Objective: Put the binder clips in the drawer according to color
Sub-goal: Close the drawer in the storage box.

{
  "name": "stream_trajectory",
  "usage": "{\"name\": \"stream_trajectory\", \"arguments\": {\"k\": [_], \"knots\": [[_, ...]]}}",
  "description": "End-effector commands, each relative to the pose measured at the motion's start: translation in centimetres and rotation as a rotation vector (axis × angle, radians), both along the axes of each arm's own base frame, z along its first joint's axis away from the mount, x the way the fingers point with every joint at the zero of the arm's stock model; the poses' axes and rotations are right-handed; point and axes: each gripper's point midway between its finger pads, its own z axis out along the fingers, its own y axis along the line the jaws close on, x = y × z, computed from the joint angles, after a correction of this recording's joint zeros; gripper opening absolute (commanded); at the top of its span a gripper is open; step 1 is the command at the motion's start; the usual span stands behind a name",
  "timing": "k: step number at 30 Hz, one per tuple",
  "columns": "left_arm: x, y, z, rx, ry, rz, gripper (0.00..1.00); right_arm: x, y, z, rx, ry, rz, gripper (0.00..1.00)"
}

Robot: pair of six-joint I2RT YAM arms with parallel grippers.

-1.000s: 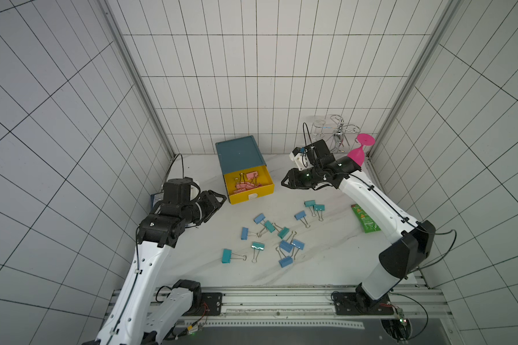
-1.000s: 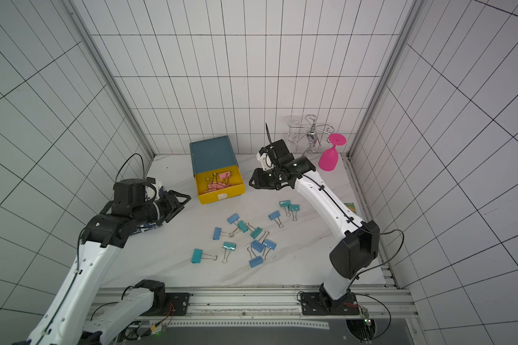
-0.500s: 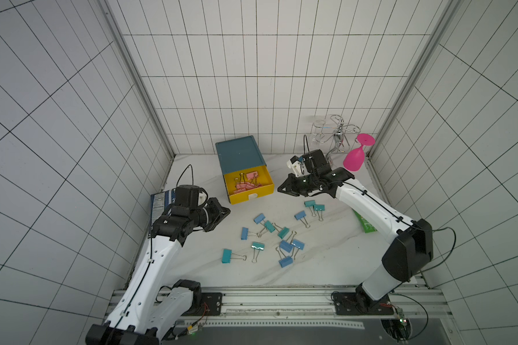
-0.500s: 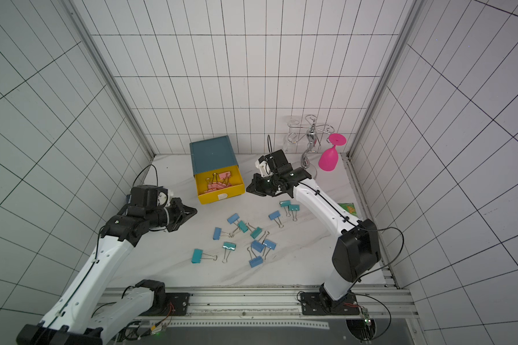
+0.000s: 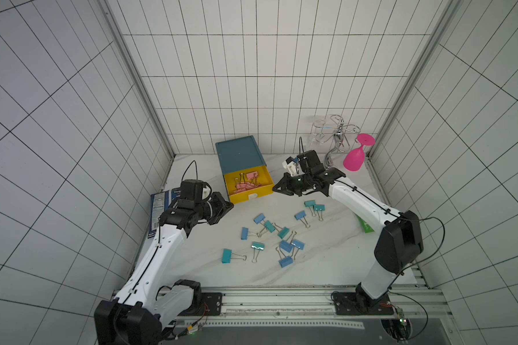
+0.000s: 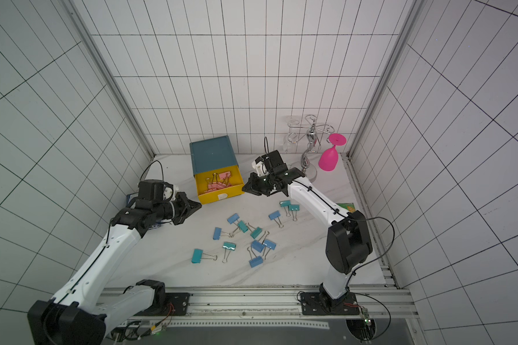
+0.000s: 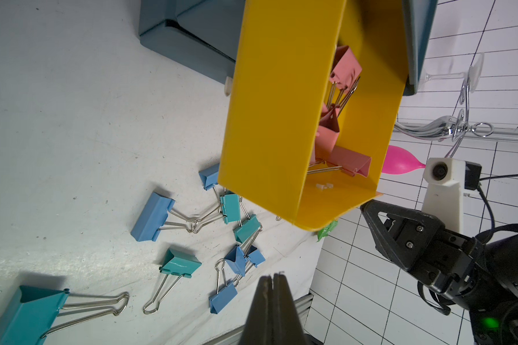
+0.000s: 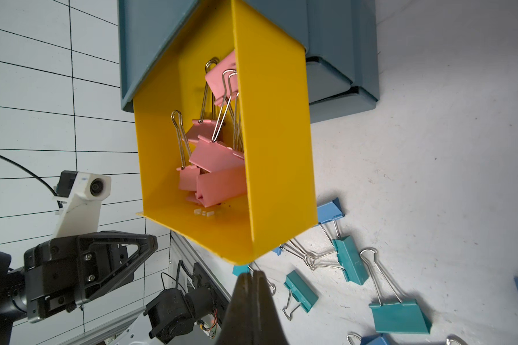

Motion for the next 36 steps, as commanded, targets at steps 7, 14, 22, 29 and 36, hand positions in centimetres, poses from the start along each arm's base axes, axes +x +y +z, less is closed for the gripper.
{"name": "stream_trajectory", "arguments": {"k": [7, 14, 22, 29, 36], "knots": [[2.2, -0.2, 1.3, 0.006, -0.056, -0.018, 0.0, 1.9, 0.6, 1.1, 0.04, -0.019, -0.003, 0.0], [3.3, 0.1, 1.4, 0.014, -0.06, -0.016, 0.0, 2.5, 0.9, 1.4, 0.053, -0.02, -0.001, 0.0], [4.4, 0.5, 1.4, -0.001, -0.058, -0.011, 0.0, 2.6, 1.2, 1.1, 0.056, -0.007, 0.008, 0.0], [5.3, 0.7, 1.8, 0.0, -0.067, -0.01, 0.0, 3.1, 1.5, 1.0, 0.058, -0.005, 0.008, 0.0], [6.3, 0.8, 2.3, 0.002, -0.077, -0.004, 0.0, 3.3, 1.8, 1.1, 0.065, -0.006, 0.013, 0.0]]}}
